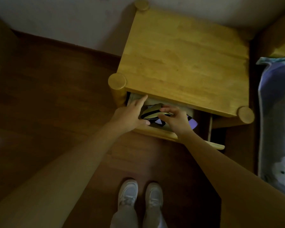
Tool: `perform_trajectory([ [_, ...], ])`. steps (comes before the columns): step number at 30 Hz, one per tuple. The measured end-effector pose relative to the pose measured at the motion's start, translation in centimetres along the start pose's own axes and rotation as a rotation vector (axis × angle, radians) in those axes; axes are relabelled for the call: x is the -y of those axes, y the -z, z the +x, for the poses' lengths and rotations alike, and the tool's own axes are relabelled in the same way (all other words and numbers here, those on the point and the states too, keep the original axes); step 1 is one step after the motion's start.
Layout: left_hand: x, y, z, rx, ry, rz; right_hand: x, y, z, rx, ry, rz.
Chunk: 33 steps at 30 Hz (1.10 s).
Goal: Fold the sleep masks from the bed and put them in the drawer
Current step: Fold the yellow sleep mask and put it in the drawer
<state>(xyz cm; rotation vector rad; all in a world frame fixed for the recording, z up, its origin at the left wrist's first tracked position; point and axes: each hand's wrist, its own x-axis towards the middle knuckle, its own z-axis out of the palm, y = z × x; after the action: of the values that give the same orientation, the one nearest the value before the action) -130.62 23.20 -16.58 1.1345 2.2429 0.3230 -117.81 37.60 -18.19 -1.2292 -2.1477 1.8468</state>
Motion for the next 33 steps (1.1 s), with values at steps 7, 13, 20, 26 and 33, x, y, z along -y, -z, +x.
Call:
perform_trajectory([
  [7,1.7,-0.3,1.3,-0.021,-0.029,-0.047,-2.0,-2.8,4.8,-0.124,-0.226,0.069],
  [13,2.4,-0.9,1.7,-0.038,-0.120,-0.027,-3.7,-3.4,8.1,-0.356,-0.374,0.205],
  [20,2.9,-1.1,1.9,0.058,-0.134,0.020,-4.4,-4.5,9.5,-0.320,-0.321,0.243],
  [26,2.6,-1.5,1.7,0.180,-0.119,0.087,-5.2,-4.4,9.0,-0.284,-0.254,0.185],
  [33,1.9,-2.3,2.1,0.193,-0.177,0.207,-7.5,-3.7,9.1,-0.211,-0.049,-0.212],
])
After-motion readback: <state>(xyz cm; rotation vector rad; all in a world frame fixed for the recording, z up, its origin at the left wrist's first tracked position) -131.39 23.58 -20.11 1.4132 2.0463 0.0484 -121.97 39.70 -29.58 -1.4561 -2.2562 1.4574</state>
